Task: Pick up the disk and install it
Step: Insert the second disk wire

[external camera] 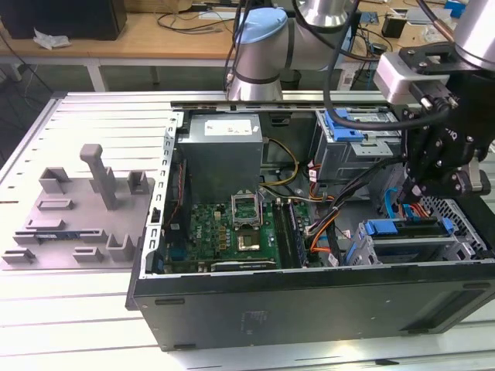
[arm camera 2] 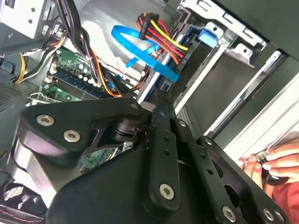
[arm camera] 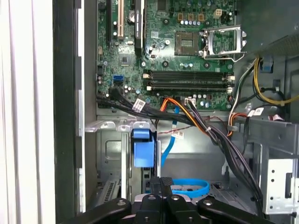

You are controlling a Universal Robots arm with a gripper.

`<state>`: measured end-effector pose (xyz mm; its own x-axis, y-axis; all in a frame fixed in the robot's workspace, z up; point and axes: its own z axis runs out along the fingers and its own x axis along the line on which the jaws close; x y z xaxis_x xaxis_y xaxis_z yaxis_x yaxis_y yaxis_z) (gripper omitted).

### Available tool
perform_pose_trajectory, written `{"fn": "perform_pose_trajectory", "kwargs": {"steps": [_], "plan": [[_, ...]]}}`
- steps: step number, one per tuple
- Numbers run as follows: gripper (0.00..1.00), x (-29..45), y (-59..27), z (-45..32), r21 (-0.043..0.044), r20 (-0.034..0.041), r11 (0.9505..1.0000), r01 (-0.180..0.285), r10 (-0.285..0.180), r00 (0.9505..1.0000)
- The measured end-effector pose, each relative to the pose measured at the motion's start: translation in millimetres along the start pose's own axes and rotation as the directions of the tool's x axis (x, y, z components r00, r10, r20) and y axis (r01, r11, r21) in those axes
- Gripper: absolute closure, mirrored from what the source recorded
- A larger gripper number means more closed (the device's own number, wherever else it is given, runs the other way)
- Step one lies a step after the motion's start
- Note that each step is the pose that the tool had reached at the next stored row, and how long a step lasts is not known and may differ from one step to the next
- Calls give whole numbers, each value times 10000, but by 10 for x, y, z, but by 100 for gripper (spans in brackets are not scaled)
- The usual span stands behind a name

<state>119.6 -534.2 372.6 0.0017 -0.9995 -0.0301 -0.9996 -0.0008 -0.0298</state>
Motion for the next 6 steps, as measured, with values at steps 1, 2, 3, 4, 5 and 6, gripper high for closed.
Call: {"fn": "perform_pose_trajectory", "kwargs": {"steps": [1, 2, 3, 4, 5, 6], "plan": [[89, 0, 0, 0, 0, 0, 10000, 1, -1, 10000], [89, 0, 0, 0, 0, 0, 10000, 1, -1, 10000], [89, -1, -1, 0, 0, 0, 10000, 1, -1, 10000], [89, -1, 0, 0, 1, -1, 10000, 1, -1, 10000], [89, -1, 0, 0, 1, 0, 10000, 1, -1, 10000], [89, -1, 0, 0, 1, -1, 10000, 1, -1, 10000]]}}
